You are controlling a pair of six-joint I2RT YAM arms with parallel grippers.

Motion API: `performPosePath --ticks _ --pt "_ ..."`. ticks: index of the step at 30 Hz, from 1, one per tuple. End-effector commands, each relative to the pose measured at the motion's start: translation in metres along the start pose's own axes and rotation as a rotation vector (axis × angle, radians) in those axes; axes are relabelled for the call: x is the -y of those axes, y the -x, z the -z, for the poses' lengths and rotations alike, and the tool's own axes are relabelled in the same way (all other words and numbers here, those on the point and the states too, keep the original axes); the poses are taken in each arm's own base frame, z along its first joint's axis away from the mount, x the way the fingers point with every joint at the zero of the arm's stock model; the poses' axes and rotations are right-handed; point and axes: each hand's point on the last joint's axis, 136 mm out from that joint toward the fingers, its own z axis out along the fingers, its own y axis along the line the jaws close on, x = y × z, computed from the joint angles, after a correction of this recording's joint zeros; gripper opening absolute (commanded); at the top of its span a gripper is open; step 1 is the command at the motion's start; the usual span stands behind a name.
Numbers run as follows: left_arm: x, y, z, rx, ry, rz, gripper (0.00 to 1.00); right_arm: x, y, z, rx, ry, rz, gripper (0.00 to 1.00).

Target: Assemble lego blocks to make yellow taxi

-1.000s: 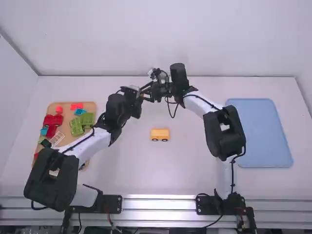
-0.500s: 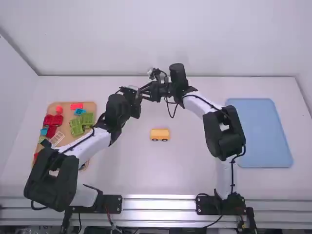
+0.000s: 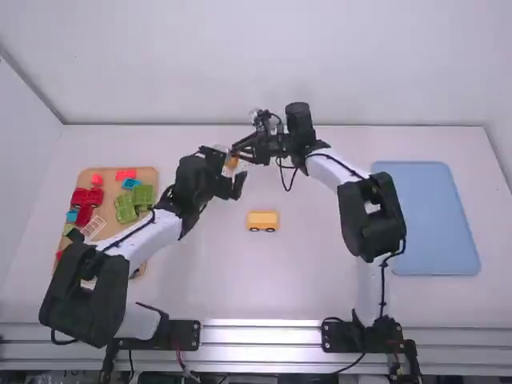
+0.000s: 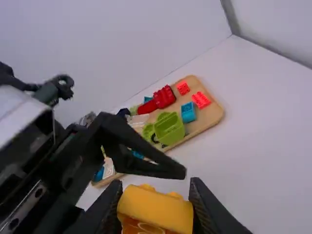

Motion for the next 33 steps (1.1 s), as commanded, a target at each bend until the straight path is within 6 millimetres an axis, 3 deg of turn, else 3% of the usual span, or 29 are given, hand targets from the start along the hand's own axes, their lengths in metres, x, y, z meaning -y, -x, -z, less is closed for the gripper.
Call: performPosePath --ticks 1,7,11,17,20,26,33 --pt "0.008 0.013 0.012 0.029 -0.072 0.0 0.99 -0.002 0.002 0.013 0.006 0.044 0.054 0.09" --pt "0.037 0.035 0.056 0.111 -0.513 -0.09 0.99 -0.026 -0.006 0.036 0.017 0.217 0.161 0.11" --pt "0.05 0.033 0.077 0.154 -0.74 -0.116 0.99 -0.038 -0.012 0.045 0.042 0.29 0.215 0.1" --pt "0.066 0.016 0.079 0.151 -0.94 -0.095 0.99 -0.052 -0.024 0.033 0.038 0.315 0.303 0.08" --pt "0.065 0.008 0.074 0.147 -0.98 -0.074 0.99 -0.059 -0.03 0.031 0.004 0.27 0.378 0.07" --pt "0.067 0.004 0.072 0.155 -1.018 -0.076 0.99 -0.089 -0.031 0.048 -0.137 0.158 0.604 0.03" --pt "0.08 0.003 0.071 0.179 -1.035 -0.148 0.99 -0.075 -0.016 0.049 -0.177 0.051 0.612 0.0"
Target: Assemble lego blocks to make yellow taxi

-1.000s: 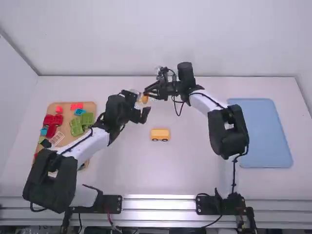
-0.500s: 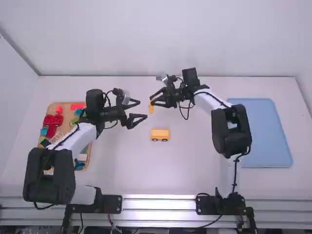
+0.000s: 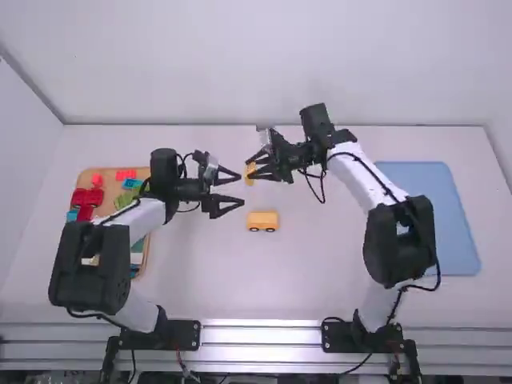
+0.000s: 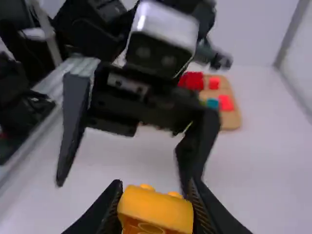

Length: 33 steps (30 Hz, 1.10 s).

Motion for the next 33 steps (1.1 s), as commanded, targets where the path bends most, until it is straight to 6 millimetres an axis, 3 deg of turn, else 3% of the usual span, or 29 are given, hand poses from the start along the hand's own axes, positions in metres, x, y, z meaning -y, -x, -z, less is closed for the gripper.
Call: performPosePath --ticks 1,7,20,26,33 --pt "0.002 0.002 -0.007 -0.008 -0.009 -0.059 0.99 0.006 -0.009 -0.001 -0.037 -0.022 -0.02 0.0" --pt "-0.008 0.003 -0.015 -0.026 0.055 -0.106 0.99 0.004 -0.008 -0.005 -0.041 -0.014 -0.014 0.0" --pt "-0.02 0.006 -0.012 -0.029 0.124 -0.181 1.0 -0.01 -0.008 -0.002 0.051 0.038 -0.027 0.0" --pt "-0.021 0.009 -0.012 -0.023 0.126 -0.192 0.82 -0.011 -0.009 -0.003 0.05 0.04 -0.024 0.0" --pt "-0.021 0.009 -0.012 -0.022 0.128 -0.204 0.81 -0.015 -0.006 -0.005 0.066 0.055 -0.034 0.0"
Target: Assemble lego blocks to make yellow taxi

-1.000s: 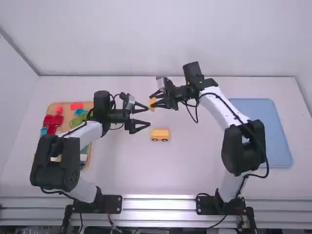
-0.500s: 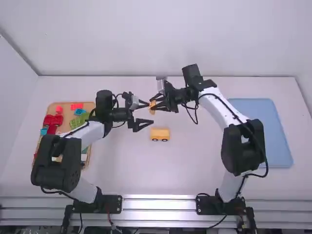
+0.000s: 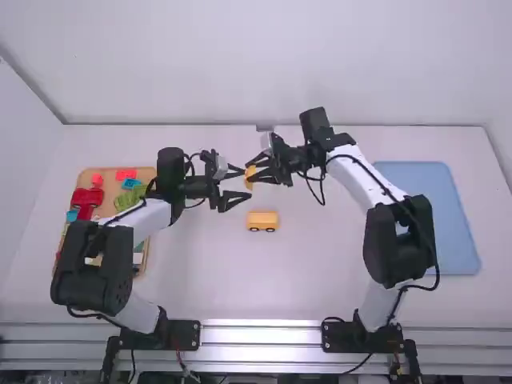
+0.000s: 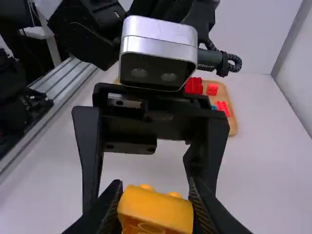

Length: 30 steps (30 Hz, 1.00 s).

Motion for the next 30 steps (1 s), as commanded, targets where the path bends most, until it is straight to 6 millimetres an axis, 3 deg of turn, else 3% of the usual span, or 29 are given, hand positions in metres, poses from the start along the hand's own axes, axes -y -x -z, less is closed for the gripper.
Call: performPosePath --ticks 1,7,17,30 --pt "-0.003 0.005 0.001 0.008 0.005 -0.029 0.81 -0.005 0.0 -0.002 0.03 0.024 -0.017 0.0" --pt "0.0 0.012 0.001 0.03 -0.015 -0.062 0.8 -0.009 0.0 -0.005 0.027 0.036 -0.016 0.0" --pt "0.003 0.015 0.001 0.041 -0.037 -0.076 0.65 -0.009 0.0 -0.005 0.028 0.036 -0.017 0.0" --pt "0.016 0.019 0.002 0.066 -0.111 -0.14 0.62 -0.013 0.0 -0.009 0.024 0.05 -0.024 0.0"
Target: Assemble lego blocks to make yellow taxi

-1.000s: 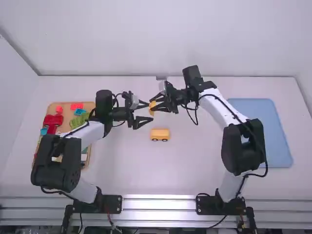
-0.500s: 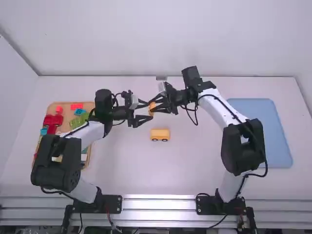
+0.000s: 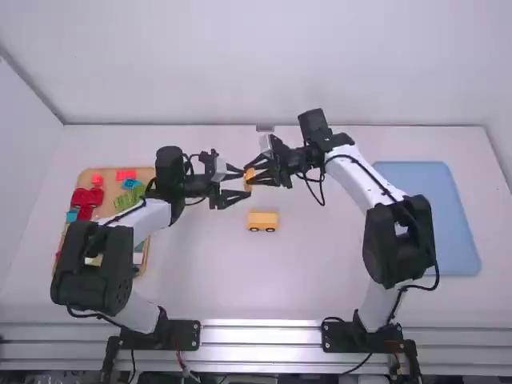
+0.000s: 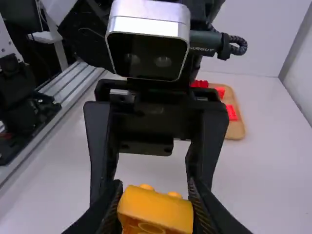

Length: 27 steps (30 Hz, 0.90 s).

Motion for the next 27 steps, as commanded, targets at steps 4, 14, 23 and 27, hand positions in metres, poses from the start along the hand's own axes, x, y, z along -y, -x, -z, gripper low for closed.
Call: performPosePath --ticks 4,14,23,27 --pt "0.0035 0.0064 0.0011 0.018 -0.033 -0.038 0.59 -0.0087 -0.0026 -0.0043 0.015 0.031 0.004 0.0" --pt "0.0037 0.0061 0.0011 0.017 -0.034 -0.027 0.36 -0.0094 -0.0018 -0.0052 0.018 0.034 0.013 0.0" --pt "0.0088 0.0082 0.0014 0.028 -0.064 -0.032 0.2 -0.0101 0.0017 -0.0044 0.039 0.04 0.022 0.0" --pt "0.0074 0.0068 0.0013 0.023 -0.055 -0.023 0.19 -0.0076 0.002 -0.0045 0.038 0.034 0.038 0.43"
